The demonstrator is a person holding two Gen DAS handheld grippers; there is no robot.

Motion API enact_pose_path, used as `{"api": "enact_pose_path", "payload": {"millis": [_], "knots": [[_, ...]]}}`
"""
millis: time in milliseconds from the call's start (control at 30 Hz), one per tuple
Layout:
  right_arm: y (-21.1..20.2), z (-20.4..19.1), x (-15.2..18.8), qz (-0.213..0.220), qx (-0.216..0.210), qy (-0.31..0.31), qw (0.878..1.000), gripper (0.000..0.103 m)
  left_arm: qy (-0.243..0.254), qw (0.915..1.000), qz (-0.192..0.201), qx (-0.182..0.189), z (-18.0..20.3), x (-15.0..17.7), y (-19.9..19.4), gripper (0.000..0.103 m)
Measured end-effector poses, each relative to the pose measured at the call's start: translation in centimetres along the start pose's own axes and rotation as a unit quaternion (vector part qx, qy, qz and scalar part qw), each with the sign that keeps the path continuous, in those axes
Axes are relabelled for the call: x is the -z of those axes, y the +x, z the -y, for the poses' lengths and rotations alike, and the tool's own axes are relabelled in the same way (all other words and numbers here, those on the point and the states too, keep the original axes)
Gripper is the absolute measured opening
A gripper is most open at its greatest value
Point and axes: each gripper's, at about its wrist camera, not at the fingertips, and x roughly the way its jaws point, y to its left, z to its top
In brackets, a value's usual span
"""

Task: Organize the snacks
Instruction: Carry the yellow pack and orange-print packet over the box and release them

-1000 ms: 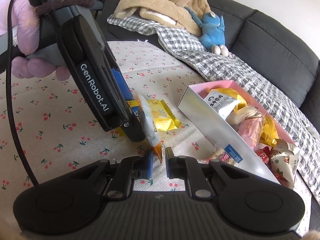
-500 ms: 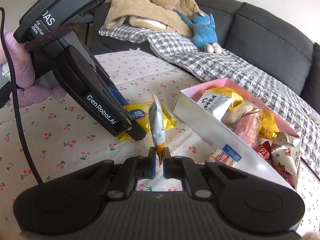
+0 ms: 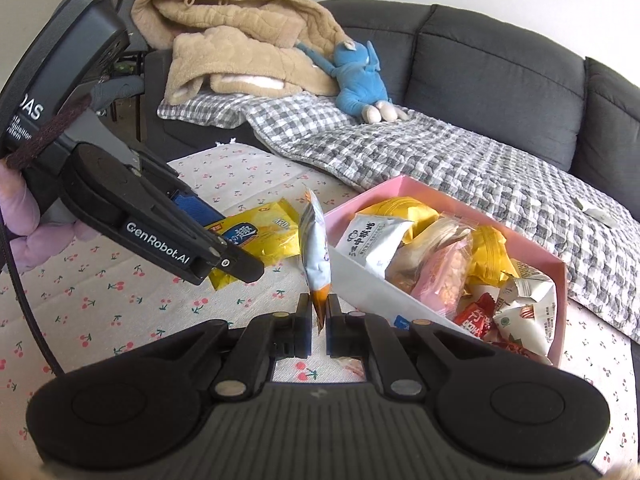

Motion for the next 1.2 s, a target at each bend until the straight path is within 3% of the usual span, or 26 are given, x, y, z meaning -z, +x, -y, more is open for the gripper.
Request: {"api": "enact_pose_path", "payload": {"millis": [300, 667, 867, 967, 1067, 1200], "knots": [[0.9, 5.5, -2.1, -0.019, 0.051, 0.073, 0.996, 0.005, -0.006, 0.9999, 0.01, 0.001, 0.6, -4.5, 1.6, 0.047], [2.9, 9.9, -2.6, -0.04, 0.068, 0.167, 0.983, 0.006, -0.022, 0.9996, 0.019, 0.006, 2.7, -8.6, 5.6, 0.047], [2.9, 10.9, -2.3, -0.03, 0.067, 0.19, 0.979, 0.006, -0.051, 0.9982, 0.031, 0.006, 3.1, -9.5, 7.6, 0.047], [2.6, 11.1, -2.4, -0.019, 0.072, 0.194, 0.978, 0.014, -0.065, 0.997, 0.041, 0.009, 3.2, -9.5, 8.1, 0.05], [2.3, 11.2, -2.5, -0.012, 0.077, 0.195, 0.978, 0.028, -0.067, 0.9967, 0.045, 0.012, 3.5, -9.3, 8.4, 0.054], [1.5, 11.4, -2.5, -0.006, 0.085, 0.192, 0.978, 0.037, -0.056, 0.9971, 0.051, 0.01, 3.9, -9.1, 8.1, 0.07]]}}
